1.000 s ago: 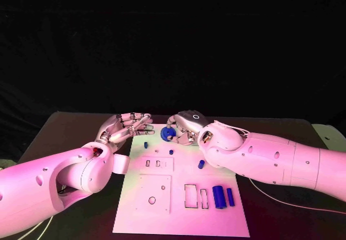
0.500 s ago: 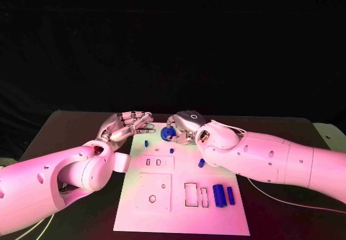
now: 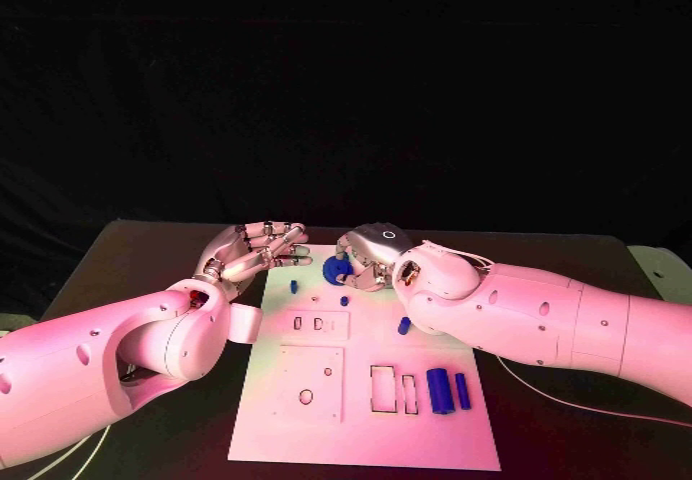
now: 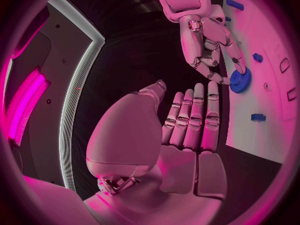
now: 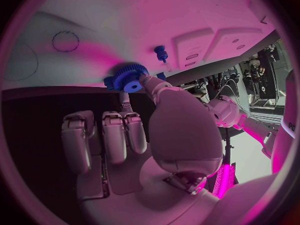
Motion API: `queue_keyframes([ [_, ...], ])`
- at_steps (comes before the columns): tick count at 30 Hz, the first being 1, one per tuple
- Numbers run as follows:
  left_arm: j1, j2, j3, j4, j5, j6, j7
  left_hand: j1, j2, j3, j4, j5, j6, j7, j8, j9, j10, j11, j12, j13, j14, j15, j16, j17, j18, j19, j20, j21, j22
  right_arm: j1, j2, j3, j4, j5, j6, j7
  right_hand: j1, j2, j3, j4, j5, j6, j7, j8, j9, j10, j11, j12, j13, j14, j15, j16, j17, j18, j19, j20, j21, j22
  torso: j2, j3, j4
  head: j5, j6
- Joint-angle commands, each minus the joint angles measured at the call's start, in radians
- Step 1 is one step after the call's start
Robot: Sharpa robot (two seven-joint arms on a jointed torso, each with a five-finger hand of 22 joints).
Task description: Assemble the parts on the task board
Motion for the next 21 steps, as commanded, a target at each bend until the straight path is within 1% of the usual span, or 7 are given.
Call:
queue_keyframes([
  [1,0.001,0.001,0.001,0.001,0.001,0.019,0.003,-0.003,0.0,0.003,0.001,0.003,-0.008,0.015,-0.003,-0.001,-0.001,0.002,-0.003,0.0,0.001,0.004,-0.003,0.001,0.014,0.006,-0.001,-0.003,-0.001,-0.002,0.0,-0.002,-0.003,-0.017,0.015,-0.013,-0.014,-0.003,0.002,0.006,0.0,0.029,-0.022,-0.001,0.002,0.08,-0.003,-0.008,0.226,0.083,-0.005,0.005,0.162,-0.007,0.105,-0.009,0.004,0.264,0.0,-0.0002,-0.0002,0.0,0.001],
  [3,0.001,0.001,0.001,0.001,0.001,0.019,0.003,-0.003,0.0,0.003,0.001,0.003,-0.008,0.015,-0.003,-0.001,-0.001,0.002,-0.003,0.0,0.001,0.004,-0.003,0.001,0.014,0.006,-0.001,-0.003,-0.001,-0.002,0.001,-0.002,-0.006,-0.017,0.006,-0.016,-0.024,-0.01,0.0,0.01,-0.004,0.014,-0.016,-0.015,-0.001,0.074,0.002,-0.017,0.218,0.082,-0.001,0.004,0.16,-0.007,0.105,-0.006,0.004,0.264,0.0,-0.0004,-0.0001,-0.001,0.001],
  [4,0.001,0.001,0.001,0.001,0.001,0.019,0.003,-0.003,0.0,0.003,0.001,0.003,-0.008,0.015,-0.003,-0.001,-0.001,0.002,-0.003,0.0,0.001,0.004,-0.003,0.001,0.014,0.006,-0.001,-0.003,-0.001,-0.002,0.002,-0.002,-0.008,-0.017,0.001,-0.016,-0.032,-0.018,-0.003,0.014,-0.014,-0.01,-0.007,-0.034,-0.007,0.066,0.009,-0.028,0.208,0.082,0.005,0.004,0.16,-0.007,0.105,-0.002,0.004,0.264,0.0,-0.0004,-0.0002,-0.001,0.001],
  [7,0.001,0.001,0.001,0.001,0.001,0.019,0.002,-0.004,0.0,0.004,0.001,0.002,-0.008,0.015,-0.004,-0.001,-0.001,0.002,-0.004,0.0,0.001,0.004,-0.004,0.001,0.014,0.006,-0.001,-0.004,-0.001,-0.002,0.004,-0.002,-0.01,-0.016,-0.009,-0.017,-0.04,-0.022,-0.012,0.02,-0.047,-0.038,0.003,-0.06,-0.011,0.056,0.02,-0.042,0.197,0.081,0.015,0.003,0.158,-0.007,0.105,0.007,0.004,0.264,0.0,-0.0001,-0.0003,-0.001,0.002],
  [10,0.001,0.001,0.001,0.001,0.001,0.019,0.002,-0.004,0.0,0.004,0.001,0.002,-0.008,0.015,-0.004,-0.001,-0.001,0.002,-0.004,0.0,0.001,0.004,-0.004,0.001,0.014,0.006,-0.001,-0.004,-0.001,-0.002,0.005,-0.002,-0.012,-0.012,-0.014,-0.014,-0.05,-0.022,-0.039,0.035,-0.073,-0.087,0.02,-0.102,-0.02,0.045,0.035,-0.057,0.183,0.081,0.029,0.004,0.16,-0.007,0.105,0.02,0.004,0.264,0.001,-0.0001,0.0004,-0.002,0.003],
  [15,0.001,0.001,0.001,0.0,0.001,0.019,0.001,-0.005,0.0,0.004,0.001,0.002,-0.008,0.015,-0.004,-0.002,-0.002,0.002,-0.005,0.0,0.001,0.004,-0.004,0.002,0.014,0.006,-0.001,-0.004,-0.001,-0.002,0.004,-0.002,-0.012,-0.003,-0.006,-0.009,-0.059,-0.014,-0.093,0.067,-0.081,-0.087,0.025,-0.12,-0.021,0.044,0.041,-0.057,0.183,0.081,0.035,0.005,0.161,-0.007,0.105,0.029,0.004,0.264,0.0,-0.0004,0.001,-0.002,0.004],
  [21,0.001,0.0,0.001,0.0,0.001,0.02,0.0,-0.005,0.0,0.004,0.001,0.002,-0.008,0.015,-0.004,-0.002,-0.002,0.002,-0.005,0.0,0.001,0.004,-0.004,0.002,0.014,0.006,-0.001,-0.004,-0.001,-0.002,-0.01,-0.002,-0.001,0.006,-0.014,-0.006,-0.061,-0.002,-0.121,0.091,-0.072,-0.067,0.021,-0.12,-0.017,0.05,0.039,-0.049,0.191,0.082,0.034,0.006,0.163,-0.007,0.105,0.029,0.004,0.264,0.0,0.0,0.0,-0.001,0.006],
])
